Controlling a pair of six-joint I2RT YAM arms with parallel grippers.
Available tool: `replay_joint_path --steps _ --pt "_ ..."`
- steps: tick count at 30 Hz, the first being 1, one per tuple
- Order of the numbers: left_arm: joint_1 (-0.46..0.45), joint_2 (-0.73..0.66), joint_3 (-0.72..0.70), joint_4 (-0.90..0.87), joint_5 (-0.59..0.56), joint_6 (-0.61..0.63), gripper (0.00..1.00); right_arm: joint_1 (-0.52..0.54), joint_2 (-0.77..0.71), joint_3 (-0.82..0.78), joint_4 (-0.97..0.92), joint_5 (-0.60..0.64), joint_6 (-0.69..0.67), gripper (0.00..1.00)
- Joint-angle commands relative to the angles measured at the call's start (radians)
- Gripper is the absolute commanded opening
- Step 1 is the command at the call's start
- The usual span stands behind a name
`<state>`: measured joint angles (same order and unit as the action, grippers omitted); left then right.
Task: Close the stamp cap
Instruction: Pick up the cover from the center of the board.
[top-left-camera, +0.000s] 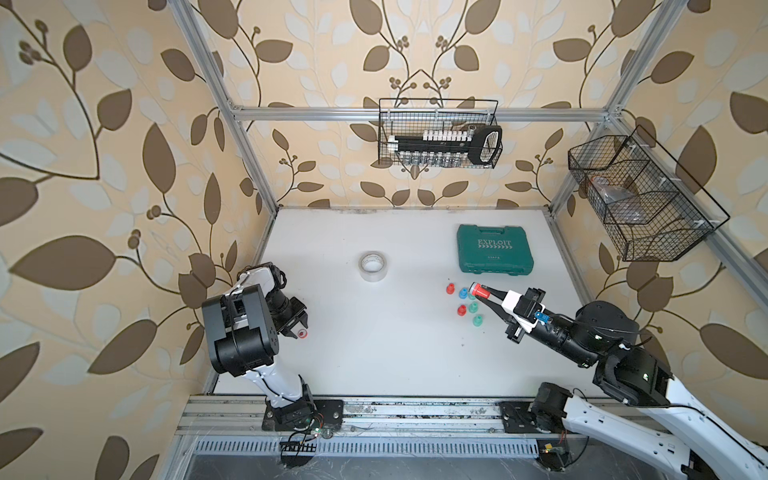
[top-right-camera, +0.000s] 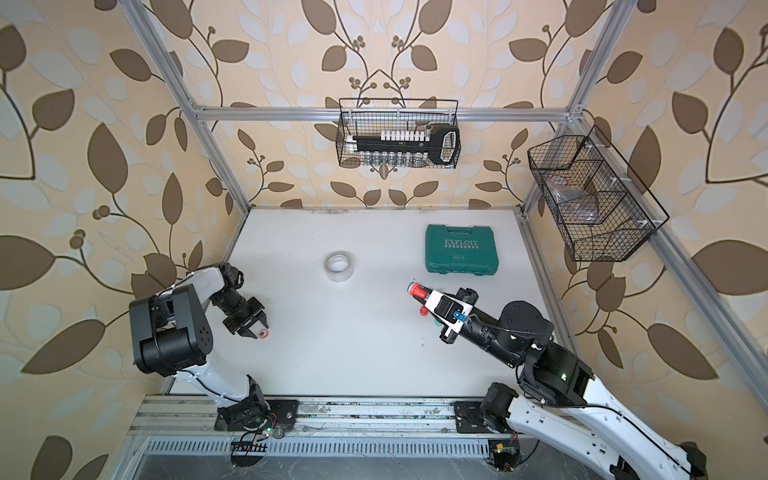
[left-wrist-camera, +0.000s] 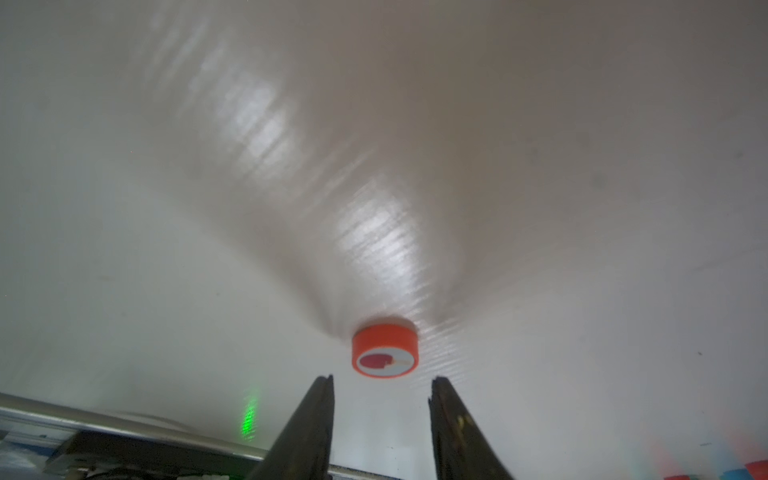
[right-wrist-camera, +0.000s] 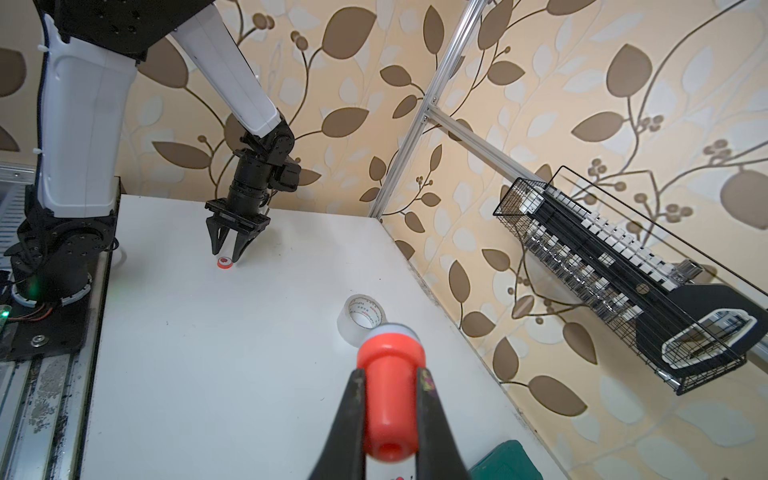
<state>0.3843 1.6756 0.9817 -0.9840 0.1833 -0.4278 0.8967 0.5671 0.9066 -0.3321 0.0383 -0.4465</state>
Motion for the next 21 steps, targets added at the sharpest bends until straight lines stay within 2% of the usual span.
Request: replay_joint_path --steps 1,21 --pt "-0.015 0.015 -0.002 -0.008 -0.024 -0.01 0.4 0.001 0.001 -0.022 0.015 0.022 -0.02 0.0" --pt "-0.068 0.076 -0.002 0.001 -0.079 -0.025 0.33 0.001 -0.028 -0.028 0.009 0.033 -0.031 0.0"
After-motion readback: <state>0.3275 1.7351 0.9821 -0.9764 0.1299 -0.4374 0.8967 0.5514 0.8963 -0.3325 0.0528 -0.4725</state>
